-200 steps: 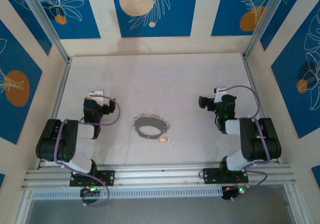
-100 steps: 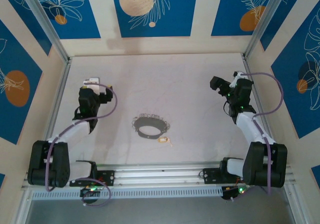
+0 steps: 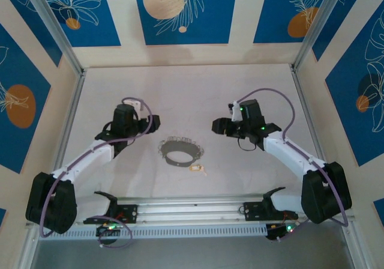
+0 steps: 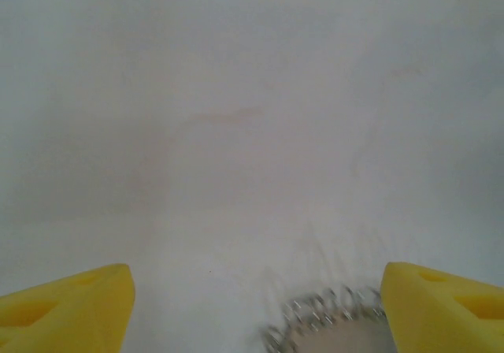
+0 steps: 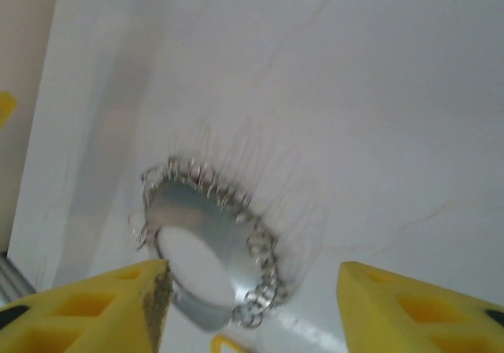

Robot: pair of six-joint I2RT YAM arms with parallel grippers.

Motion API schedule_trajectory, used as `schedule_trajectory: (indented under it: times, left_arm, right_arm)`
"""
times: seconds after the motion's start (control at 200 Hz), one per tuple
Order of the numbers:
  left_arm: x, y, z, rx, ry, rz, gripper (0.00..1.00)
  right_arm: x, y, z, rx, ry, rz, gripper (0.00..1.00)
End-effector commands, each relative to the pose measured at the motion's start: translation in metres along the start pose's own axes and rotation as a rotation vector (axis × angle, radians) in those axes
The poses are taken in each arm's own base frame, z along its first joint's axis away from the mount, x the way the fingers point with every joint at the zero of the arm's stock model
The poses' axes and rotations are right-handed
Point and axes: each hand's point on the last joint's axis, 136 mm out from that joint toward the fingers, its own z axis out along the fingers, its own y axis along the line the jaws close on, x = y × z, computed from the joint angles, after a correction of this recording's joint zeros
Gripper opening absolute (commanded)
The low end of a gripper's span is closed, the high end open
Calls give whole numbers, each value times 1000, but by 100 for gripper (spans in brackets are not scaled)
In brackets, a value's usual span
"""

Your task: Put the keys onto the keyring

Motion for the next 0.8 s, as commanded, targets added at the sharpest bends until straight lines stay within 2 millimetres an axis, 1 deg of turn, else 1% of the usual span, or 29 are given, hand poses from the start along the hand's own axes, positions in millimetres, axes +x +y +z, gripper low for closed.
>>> schedule_trajectory:
  times: [0.0, 0.08, 0.155, 0.245, 0.295, 0.465, 0.625, 0.795]
  left_arm:
    - [41, -23, -3, 43, 129, -38, 82]
    - [58, -33, -2, 49, 173, -35, 82]
    - [72, -39, 0, 49, 208, -37, 82]
    - [85, -41, 5, 40, 256, -45, 82]
    - [92, -44, 7, 34, 285, -33, 81]
    - [109, -46, 17, -9, 350, 33, 80]
    - [116, -45, 28, -37, 385, 65, 80]
    - [120, -38, 40, -80, 407, 95, 79]
  right_arm:
    - [41, 4, 15, -4, 154, 65, 55]
    - [60, 9, 28, -10, 222, 73, 49]
    - [72, 10, 38, 2, 263, 69, 45]
    - [84, 10, 49, -2, 299, 85, 43]
    - [90, 10, 54, 0, 319, 91, 41]
    - [108, 7, 65, 25, 368, 105, 36]
    - [112, 3, 73, 28, 375, 125, 31]
    - [108, 7, 84, 12, 372, 136, 25]
